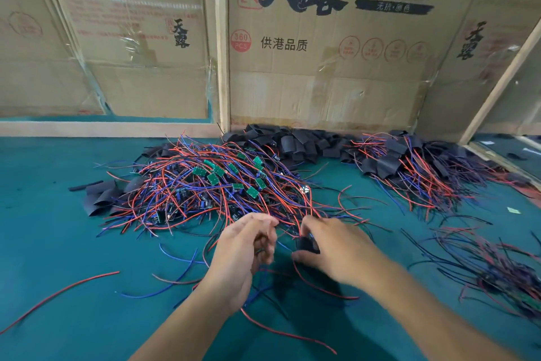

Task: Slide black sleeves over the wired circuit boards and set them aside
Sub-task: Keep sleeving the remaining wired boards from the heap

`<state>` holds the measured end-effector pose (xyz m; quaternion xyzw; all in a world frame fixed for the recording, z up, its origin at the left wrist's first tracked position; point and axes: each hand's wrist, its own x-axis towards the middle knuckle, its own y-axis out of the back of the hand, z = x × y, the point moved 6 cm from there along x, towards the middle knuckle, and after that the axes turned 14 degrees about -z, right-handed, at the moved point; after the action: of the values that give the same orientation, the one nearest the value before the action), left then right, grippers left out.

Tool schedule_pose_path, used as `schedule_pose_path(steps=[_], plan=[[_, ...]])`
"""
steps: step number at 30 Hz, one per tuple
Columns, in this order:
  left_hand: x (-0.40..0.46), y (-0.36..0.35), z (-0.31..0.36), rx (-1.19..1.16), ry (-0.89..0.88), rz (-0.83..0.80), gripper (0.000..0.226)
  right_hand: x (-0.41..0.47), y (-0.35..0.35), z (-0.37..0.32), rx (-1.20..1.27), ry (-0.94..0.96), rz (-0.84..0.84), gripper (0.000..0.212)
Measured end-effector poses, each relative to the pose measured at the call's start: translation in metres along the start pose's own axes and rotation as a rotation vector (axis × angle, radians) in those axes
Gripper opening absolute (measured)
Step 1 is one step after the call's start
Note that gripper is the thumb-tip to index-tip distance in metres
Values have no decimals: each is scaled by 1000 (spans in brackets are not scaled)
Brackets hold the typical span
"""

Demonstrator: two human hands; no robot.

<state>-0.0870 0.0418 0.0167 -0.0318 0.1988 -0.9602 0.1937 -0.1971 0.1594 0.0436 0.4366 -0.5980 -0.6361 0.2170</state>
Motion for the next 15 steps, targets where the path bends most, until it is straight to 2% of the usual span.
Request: schedule_pose_path(steps=[2, 4, 8, 11, 13, 15], plan=[[-1, -1, 2, 141, 4, -2, 24, -5, 2, 0, 79, 47, 85, 28], [-3, -4, 3, 262, 3, -27, 24, -8, 1, 3, 195, 72, 138, 19], [-4, -9, 2, 420, -21, -97, 36, -9, -4, 11, 309, 58, 269, 15], [-5, -12, 5, 526, -82, -87, 25, -21, -2, 15, 664, 174, 432, 28], [-7, -16, 9, 592, -135, -102, 13, -23, -3, 8, 932, 295, 382, 26], [-9, -19, 15, 636, -182, -128, 10, -20, -7, 0, 1197, 398, 294, 15]])
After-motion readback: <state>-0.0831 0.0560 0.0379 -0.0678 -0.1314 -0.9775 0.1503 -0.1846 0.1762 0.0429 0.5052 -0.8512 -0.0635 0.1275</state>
